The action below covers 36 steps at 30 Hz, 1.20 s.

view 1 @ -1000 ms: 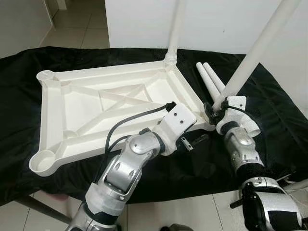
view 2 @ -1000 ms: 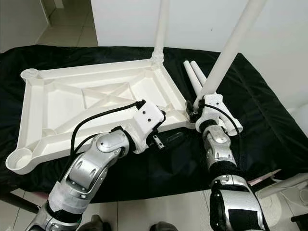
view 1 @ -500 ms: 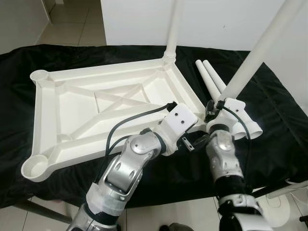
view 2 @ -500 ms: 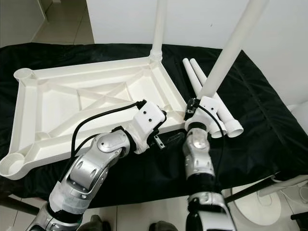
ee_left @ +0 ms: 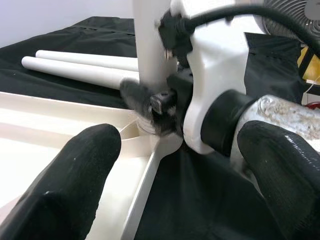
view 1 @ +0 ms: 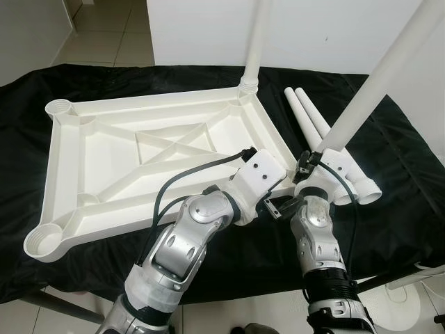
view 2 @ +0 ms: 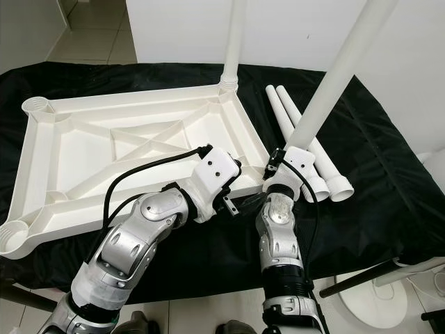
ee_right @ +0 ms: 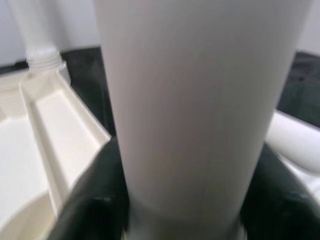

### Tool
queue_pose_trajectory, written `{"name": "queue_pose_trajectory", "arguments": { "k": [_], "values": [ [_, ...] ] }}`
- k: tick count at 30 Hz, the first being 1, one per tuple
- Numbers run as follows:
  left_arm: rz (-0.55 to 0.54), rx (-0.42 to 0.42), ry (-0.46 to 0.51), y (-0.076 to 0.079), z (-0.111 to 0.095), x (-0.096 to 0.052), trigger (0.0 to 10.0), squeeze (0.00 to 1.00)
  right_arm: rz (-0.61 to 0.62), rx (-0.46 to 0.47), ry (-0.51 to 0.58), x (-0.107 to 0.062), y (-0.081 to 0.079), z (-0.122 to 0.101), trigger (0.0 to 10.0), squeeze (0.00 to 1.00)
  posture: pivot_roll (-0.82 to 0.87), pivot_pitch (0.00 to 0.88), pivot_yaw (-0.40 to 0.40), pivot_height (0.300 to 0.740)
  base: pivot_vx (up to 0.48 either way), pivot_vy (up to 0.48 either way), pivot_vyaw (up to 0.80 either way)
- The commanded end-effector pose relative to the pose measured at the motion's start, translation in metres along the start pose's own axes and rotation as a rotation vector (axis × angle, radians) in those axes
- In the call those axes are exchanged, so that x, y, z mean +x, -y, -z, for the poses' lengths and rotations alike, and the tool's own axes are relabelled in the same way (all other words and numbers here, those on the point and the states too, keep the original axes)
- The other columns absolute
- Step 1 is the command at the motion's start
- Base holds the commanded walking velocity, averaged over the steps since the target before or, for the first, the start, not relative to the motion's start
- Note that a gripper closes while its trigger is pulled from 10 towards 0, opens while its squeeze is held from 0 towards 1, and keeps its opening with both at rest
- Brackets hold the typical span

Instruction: Building children table

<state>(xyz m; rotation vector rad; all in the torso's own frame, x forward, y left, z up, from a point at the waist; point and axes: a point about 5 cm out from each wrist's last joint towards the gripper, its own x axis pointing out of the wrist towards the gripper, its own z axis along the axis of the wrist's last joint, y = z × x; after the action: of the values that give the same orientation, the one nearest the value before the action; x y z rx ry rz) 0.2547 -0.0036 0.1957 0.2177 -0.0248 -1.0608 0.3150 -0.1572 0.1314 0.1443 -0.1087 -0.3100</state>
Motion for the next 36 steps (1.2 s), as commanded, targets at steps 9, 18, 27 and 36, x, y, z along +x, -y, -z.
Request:
{"name": "queue_pose_trajectory", "arguments": {
  "k": [9, 18, 27, 36],
  "values": [
    [-0.034, 0.010, 0.016, 0.001, -0.003, 0.000, 10.0, 0.00, -0.102, -0.022, 0.031, -0.003, 0.011, -0.002, 10.0, 1.00, -0.06, 0.012, -0.032, 0.740, 0.000, 0.000, 0.00],
    [-0.031, 0.012, 0.016, 0.001, -0.003, 0.000, 10.0, 0.00, -0.216, -0.040, 0.021, 0.004, 0.021, -0.005, 10.0, 0.00, -0.07, 0.013, -0.030, 0.740, 0.000, 0.000, 0.00],
    [-0.028, 0.015, 0.014, 0.001, -0.003, 0.000, 10.0, 0.00, -0.483, -0.109, 0.025, 0.020, 0.030, -0.015, 10.0, 0.00, -0.07, 0.016, -0.031, 0.740, 0.000, 0.000, 0.00],
    [-0.029, 0.019, 0.014, 0.000, -0.003, 0.000, 10.0, 0.00, -0.724, -0.215, -0.038, 0.041, 0.039, -0.019, 10.0, 0.00, -0.06, 0.018, -0.025, 0.740, 0.000, 0.000, 0.00]
  ]
}}
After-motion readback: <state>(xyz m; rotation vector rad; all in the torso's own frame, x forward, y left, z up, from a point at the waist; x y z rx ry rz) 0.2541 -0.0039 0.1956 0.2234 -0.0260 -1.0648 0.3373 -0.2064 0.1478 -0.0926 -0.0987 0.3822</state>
